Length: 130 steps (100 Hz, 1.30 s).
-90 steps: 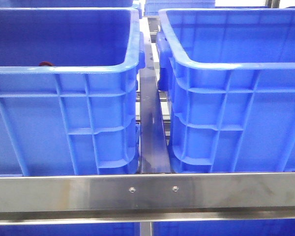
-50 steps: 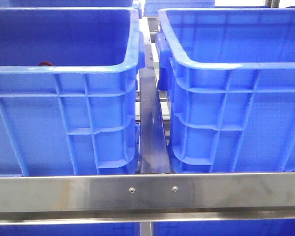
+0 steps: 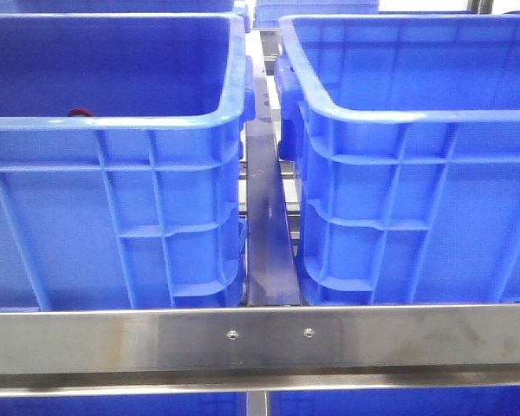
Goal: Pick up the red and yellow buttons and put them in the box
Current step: 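Reach the left gripper down into the button crate toward a red button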
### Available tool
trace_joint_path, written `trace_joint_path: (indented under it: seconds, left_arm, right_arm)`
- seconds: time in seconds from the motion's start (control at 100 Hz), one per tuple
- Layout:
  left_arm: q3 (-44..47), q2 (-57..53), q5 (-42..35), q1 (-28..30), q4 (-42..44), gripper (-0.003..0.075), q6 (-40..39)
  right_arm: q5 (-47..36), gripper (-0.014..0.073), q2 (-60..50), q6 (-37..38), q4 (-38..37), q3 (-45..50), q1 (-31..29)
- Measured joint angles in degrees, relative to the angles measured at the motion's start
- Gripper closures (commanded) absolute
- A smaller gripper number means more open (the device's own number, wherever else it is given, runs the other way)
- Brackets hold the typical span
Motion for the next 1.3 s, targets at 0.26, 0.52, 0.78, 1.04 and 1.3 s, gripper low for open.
trace_joint_path:
  seconds: [0.26, 0.52, 0.78, 1.04, 1.3]
  left_arm:
    - [-12.1, 16.4, 13.1, 0.0, 0.0, 0.0734, 1.4]
    - [-22.8, 32.3, 17.6, 0.0, 0.0, 0.0242, 2.8]
    - [-32.4, 45.4, 21.4, -0.7, -0.9, 0.0132, 2.8]
    - [-43.7, 59.9, 24.6, -6.7, -1.2, 0.0132, 2.9]
    - [-56.7, 74.9, 31.1, -10.4, -1.3, 0.0132, 3.0]
  right_arm:
    - [0.0, 0.0626, 0.0, 0.0, 0.0, 0.0, 0.0]
    - [0.0, 0.0626, 0.0, 0.0, 0.0, 0.0, 0.0]
    - [0.0, 0.0626, 0.0, 0.0, 0.0, 0.0, 0.0]
    - [0.0, 0.0626, 0.0, 0.0, 0.0, 0.0, 0.0]
    - [0.0, 0.0626, 0.0, 0.0, 0.0, 0.0, 0.0]
